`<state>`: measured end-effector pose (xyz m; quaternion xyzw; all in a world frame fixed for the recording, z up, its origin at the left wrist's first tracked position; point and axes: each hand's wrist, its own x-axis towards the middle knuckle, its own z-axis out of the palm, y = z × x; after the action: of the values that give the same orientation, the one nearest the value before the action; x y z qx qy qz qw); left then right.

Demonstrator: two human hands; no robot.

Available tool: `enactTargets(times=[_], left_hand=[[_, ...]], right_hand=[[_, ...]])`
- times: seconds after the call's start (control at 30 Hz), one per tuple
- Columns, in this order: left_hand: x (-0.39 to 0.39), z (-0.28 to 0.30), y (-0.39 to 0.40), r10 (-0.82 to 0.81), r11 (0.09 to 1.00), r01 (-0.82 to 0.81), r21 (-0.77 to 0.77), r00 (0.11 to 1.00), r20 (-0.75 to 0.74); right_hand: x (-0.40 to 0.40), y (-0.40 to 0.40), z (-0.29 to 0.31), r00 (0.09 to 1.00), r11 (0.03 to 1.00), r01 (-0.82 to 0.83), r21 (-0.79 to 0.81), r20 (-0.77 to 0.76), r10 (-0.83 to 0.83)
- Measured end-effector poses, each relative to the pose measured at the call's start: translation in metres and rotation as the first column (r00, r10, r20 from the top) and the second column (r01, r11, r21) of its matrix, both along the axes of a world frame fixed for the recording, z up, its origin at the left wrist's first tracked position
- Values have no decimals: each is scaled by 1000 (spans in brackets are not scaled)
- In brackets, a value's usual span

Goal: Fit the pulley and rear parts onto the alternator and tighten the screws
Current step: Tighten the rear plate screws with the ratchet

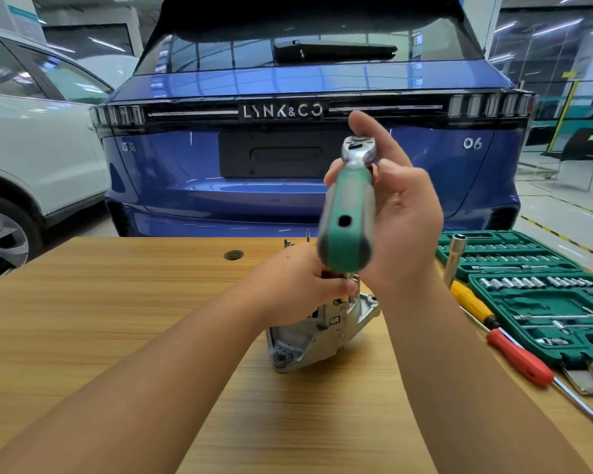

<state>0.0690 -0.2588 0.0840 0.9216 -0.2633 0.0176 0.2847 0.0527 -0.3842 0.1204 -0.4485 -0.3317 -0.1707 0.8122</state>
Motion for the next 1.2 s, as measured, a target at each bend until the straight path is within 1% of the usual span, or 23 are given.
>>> enactTargets(times=[0.03, 0.07, 0.17, 0.27, 0.37, 0.43, 0.47, 0.5, 0.57, 0.6, 0.67, 0.8, 0.9, 0.97, 1.1, 1.13, 1.2], left_hand=[[0, 0, 0, 0, 1000, 0, -18, 1000, 2], [0, 0, 0, 2, 1000, -2, -23, 1000, 3], [-1, 0, 1, 8, 999, -8, 34, 1000, 6], [-2, 2, 1, 13, 998, -14, 59, 1000, 16], [-6, 5, -1, 3, 997, -3, 83, 1000, 1], [-6, 5, -1, 10, 995, -10, 95, 1000, 3], [-6, 6, -1, 13, 995, -13, 96, 1000, 1], [-5, 6, -1, 13, 996, -13, 89, 1000, -5], [-5, 6, 0, 14, 998, -13, 62, 1000, -21], [-4, 7, 0, 15, 999, -13, 50, 1000, -27], [-4, 7, 1, 9, 999, -8, 38, 999, -35], [-6, 8, 1, 10, 999, -8, 53, 999, -35], [-6, 8, 0, 9, 998, -8, 55, 1000, -20], [-6, 8, -1, 7, 1000, -7, 28, 1000, -28], [-7, 7, 0, 13, 1000, -12, 11, 999, -36], [-7, 7, 0, 15, 1000, -15, 11, 999, -39], [-7, 6, 0, 17, 1000, -17, 1, 999, -42]], right_hand=[[0, -1, 1, 1000, 1000, -10, 0, -24, 10], [-2, -1, 2, 999, 1000, 18, -10, -45, -19], [-3, 1, 6, 987, 989, 143, -48, -64, -146], [-8, 2, 9, 975, 977, 207, -56, -73, -211], [-10, 2, 9, 932, 934, 352, -59, -72, -355], [-9, -2, 10, 922, 930, 364, -39, -123, -366], [-8, -4, 11, 928, 940, 337, -47, -152, -340], [-6, -7, 11, 948, 961, 272, -54, -159, -277], [-5, -7, 11, 978, 993, 117, -15, -174, -117], [-5, -6, 9, 982, 997, 76, 7, -174, -74], [-4, -1, 6, 986, 993, 116, 21, -120, -113], [-4, 5, 5, 965, 966, 257, -15, 61, -256], [-2, 4, 4, 965, 968, 246, -55, 107, -239], [-1, 3, 2, 980, 983, 176, -46, 97, -171], [-3, 0, -1, 995, 997, -78, 5, 65, 77], [-3, -1, 0, 992, 993, -120, 12, 50, 120], [-3, 0, 3, 989, 989, -147, 16, 1, 147]])
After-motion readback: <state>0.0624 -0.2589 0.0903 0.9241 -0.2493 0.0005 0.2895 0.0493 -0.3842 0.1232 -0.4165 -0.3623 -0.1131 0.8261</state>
